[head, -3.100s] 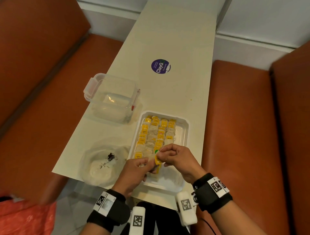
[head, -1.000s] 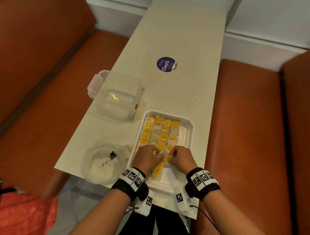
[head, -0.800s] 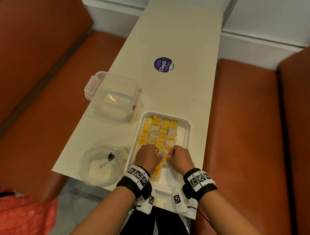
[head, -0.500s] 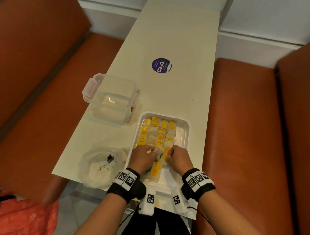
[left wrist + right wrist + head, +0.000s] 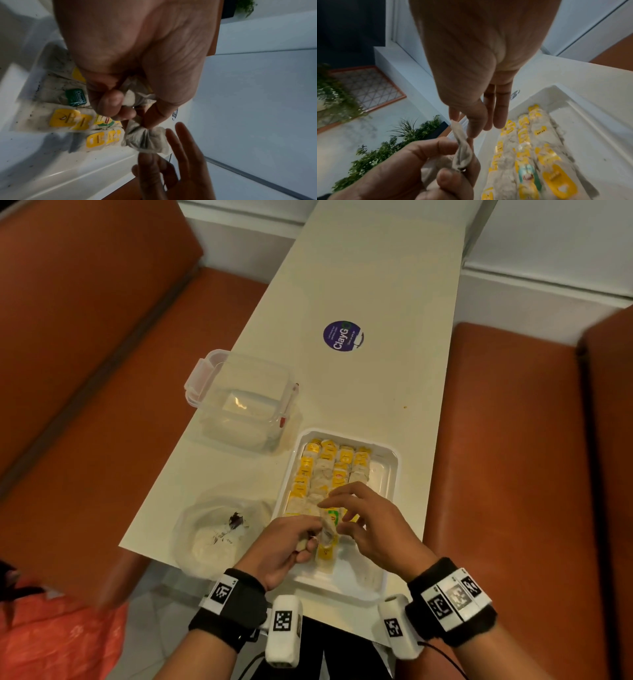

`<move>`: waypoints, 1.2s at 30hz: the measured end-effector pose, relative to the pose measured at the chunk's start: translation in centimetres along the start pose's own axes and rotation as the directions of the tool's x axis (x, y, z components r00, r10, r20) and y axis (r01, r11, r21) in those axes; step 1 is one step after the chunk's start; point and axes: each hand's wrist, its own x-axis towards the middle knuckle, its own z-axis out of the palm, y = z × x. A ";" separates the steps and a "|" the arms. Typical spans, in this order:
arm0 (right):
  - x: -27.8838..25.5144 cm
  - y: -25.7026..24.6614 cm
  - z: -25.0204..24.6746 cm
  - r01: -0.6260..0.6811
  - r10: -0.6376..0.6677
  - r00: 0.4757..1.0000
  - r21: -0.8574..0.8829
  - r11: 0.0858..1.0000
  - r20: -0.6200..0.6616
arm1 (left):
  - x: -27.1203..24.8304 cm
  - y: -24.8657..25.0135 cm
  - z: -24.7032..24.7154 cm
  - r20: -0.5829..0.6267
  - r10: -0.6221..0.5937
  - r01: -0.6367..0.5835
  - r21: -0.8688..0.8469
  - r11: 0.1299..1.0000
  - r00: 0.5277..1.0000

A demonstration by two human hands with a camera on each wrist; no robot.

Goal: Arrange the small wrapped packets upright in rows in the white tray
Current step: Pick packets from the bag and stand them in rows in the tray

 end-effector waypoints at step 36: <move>2.2 5.0 4.1 -0.427 0.479 0.869 -0.304 0.852 0.121 | 0.2 -1.8 -1.2 -0.212 0.081 -0.039 0.193 0.980 0.974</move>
